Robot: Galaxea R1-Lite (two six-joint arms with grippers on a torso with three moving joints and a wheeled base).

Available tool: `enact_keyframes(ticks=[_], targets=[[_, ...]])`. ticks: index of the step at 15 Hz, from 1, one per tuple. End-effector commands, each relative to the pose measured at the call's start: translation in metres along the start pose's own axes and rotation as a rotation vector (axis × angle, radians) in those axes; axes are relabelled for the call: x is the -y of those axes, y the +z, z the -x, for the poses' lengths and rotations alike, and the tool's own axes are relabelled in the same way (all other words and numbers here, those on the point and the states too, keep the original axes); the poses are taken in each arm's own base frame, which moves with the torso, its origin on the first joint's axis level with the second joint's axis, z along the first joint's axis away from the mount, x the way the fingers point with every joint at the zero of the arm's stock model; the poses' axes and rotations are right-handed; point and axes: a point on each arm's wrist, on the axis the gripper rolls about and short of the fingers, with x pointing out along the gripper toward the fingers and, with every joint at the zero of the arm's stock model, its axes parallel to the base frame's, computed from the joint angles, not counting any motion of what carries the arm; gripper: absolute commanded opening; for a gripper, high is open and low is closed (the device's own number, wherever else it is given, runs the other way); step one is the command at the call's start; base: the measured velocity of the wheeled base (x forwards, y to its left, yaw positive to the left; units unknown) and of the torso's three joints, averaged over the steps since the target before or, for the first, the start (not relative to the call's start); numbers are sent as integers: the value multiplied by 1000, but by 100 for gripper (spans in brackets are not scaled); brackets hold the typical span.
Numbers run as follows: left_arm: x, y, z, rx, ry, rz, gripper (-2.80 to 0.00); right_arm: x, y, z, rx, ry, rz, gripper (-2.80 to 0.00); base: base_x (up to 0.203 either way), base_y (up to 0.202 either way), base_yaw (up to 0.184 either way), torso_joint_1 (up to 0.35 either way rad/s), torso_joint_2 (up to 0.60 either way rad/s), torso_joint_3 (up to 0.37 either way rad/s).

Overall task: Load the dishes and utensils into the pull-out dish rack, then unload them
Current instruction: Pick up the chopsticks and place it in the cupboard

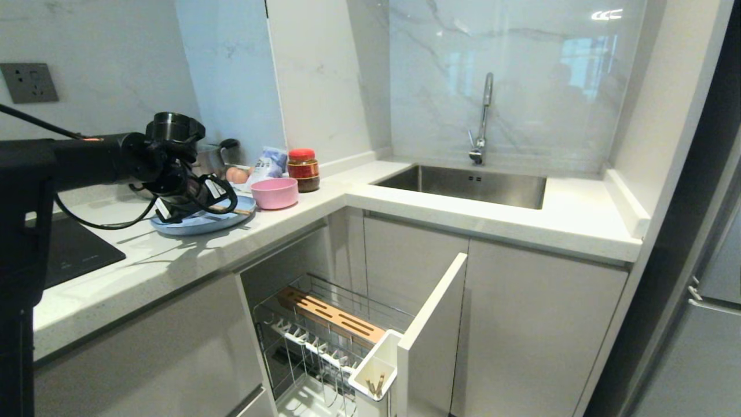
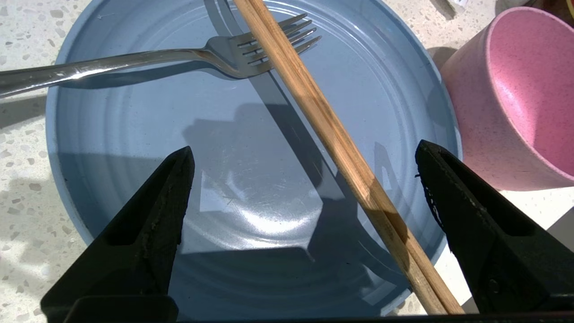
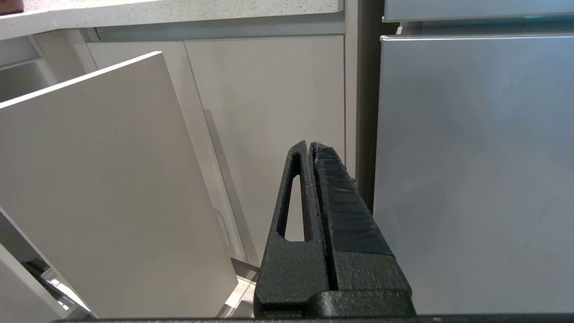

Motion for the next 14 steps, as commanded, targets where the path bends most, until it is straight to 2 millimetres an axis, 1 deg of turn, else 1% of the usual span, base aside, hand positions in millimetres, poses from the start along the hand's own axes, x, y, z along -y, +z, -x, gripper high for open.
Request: enact_keyframes(ticks=[1,5,6,14], targets=[[-1,0,0,-1,4,3,0,0,0,0,4,1,-1,-280,0,0,0,0,0,0],[0,0,0,-2,5,1,0,0,0,0,5,1,-1,-280,0,0,0,0,0,0],[0,0,0,-3,6,-2,-280,0,0,0,5,0,-1,-280,0,0,0,0,0,0],[-1,-1,-1,-7,8,-3,-280,0,0,0,5,0,-1,-280,0,0,0,0,0,0]])
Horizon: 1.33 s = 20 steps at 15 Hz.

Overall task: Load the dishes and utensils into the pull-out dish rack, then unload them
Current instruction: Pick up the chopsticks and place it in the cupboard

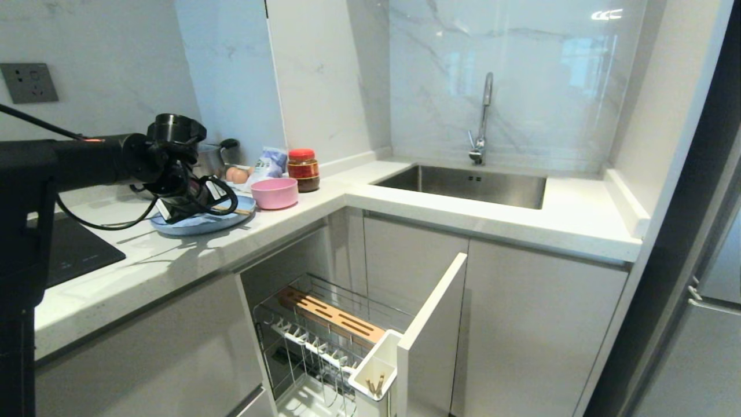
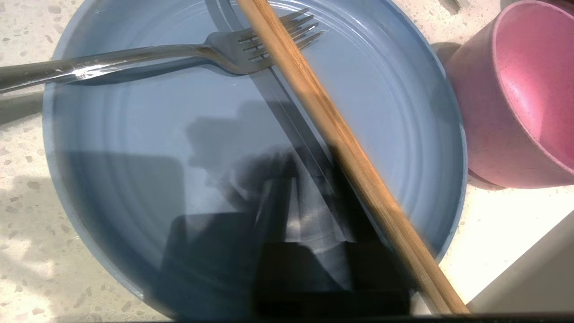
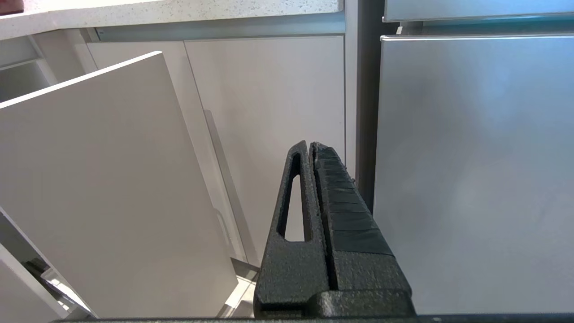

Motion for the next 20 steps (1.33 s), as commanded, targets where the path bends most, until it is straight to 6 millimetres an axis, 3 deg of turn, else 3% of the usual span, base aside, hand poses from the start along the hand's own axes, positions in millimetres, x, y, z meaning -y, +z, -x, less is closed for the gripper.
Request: enact_keyframes(ticks=[1,7,10,17,20], targets=[[-1,0,0,0,4,3,-280,0,0,0,5,0,-1,-280,0,0,0,0,0,0],[-1,2,4,8,2,6,-280,0,0,0,5,0,-1,-280,0,0,0,0,0,0],[-5,15,31,52,-5,23,-280,0,0,0,5,0,-1,-280,0,0,0,0,0,0],[-35,52,152,221,-98,101,-280,0,0,0,5,0,-1,-280,0,0,0,0,0,0],[-61,58,229,336,-183,144,-280,0,0,0,4,1,-1,-280,0,0,0,0,0,0]])
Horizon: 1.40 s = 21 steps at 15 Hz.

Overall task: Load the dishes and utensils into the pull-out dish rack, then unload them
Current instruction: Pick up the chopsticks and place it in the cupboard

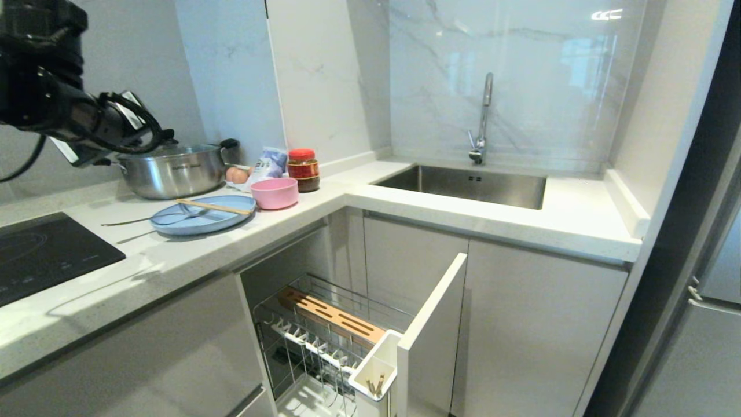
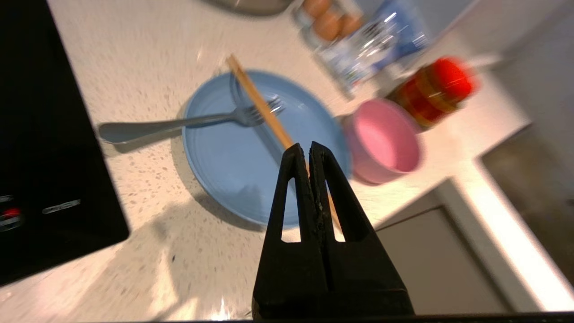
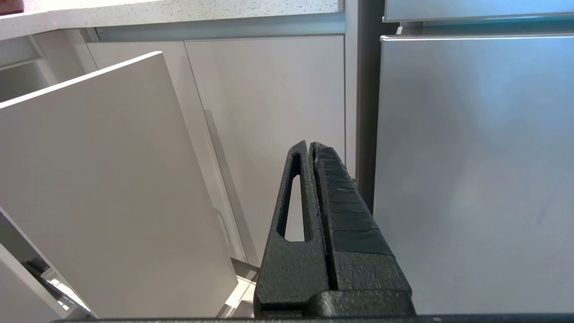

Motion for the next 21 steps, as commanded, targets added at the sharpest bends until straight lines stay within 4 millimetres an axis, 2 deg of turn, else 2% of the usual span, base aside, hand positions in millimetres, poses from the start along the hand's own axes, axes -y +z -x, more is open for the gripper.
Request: enact_keyframes(ticks=[1,3,5,8,10,13,14,16,19,21], targets=[[-20,29,88,146,-90,60,-280,0,0,0,5,0,-1,-280,0,0,0,0,0,0],[-39,36,145,232,-150,75,-280,0,0,0,5,0,-1,-280,0,0,0,0,0,0],[-63,31,200,306,-205,17,-280,0,0,0,5,0,-1,-280,0,0,0,0,0,0],[-105,3,274,407,-313,-125,-280,0,0,0,5,0,-1,-280,0,0,0,0,0,0],[-133,-34,298,431,-378,-251,-280,0,0,0,5,0,-1,-280,0,0,0,0,0,0],[-177,-107,311,458,-408,-462,-280,0,0,0,5,0,-1,-280,0,0,0,0,0,0],[-191,-136,307,447,-411,-509,-280,0,0,0,5,0,-1,-280,0,0,0,0,0,0],[-212,-188,288,394,-417,-559,-280,0,0,0,5,0,-1,-280,0,0,0,0,0,0],[-235,-255,259,380,-435,-569,-280,0,0,0,5,0,-1,-280,0,0,0,0,0,0],[-236,-277,233,382,-455,-538,-280,0,0,0,5,0,-1,-280,0,0,0,0,0,0]])
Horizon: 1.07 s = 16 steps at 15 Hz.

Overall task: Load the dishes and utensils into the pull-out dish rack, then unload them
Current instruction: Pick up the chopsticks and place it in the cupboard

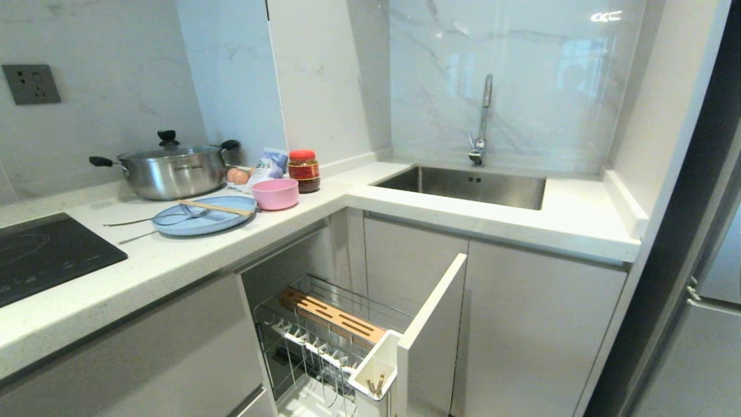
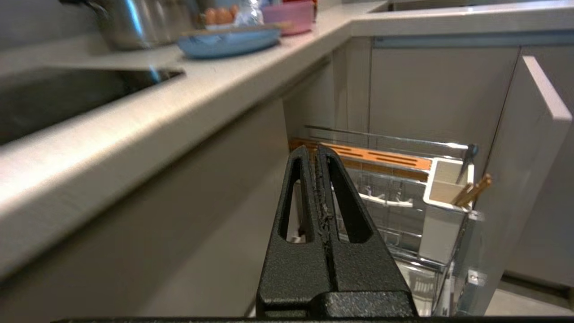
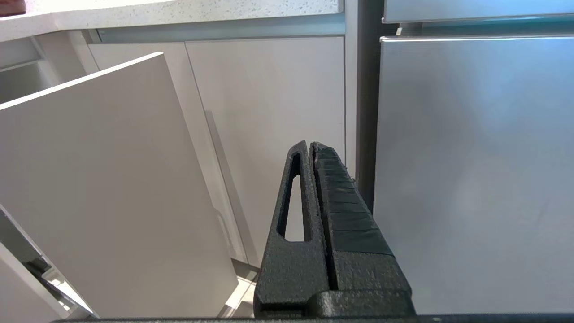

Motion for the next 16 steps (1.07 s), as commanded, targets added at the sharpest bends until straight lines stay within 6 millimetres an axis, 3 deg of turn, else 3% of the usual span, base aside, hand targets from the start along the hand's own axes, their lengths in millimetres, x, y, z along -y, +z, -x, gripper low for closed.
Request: enact_keyframes(ticks=[1,4,16], targets=[[6,-43,-12,47,0,13,-280,0,0,0,5,0,-1,-280,0,0,0,0,0,0],[11,-77,-30,7,-13,-9,-280,0,0,0,5,0,-1,-280,0,0,0,0,0,0],[11,-76,-29,13,-21,31,-280,0,0,0,5,0,-1,-280,0,0,0,0,1,-26]])
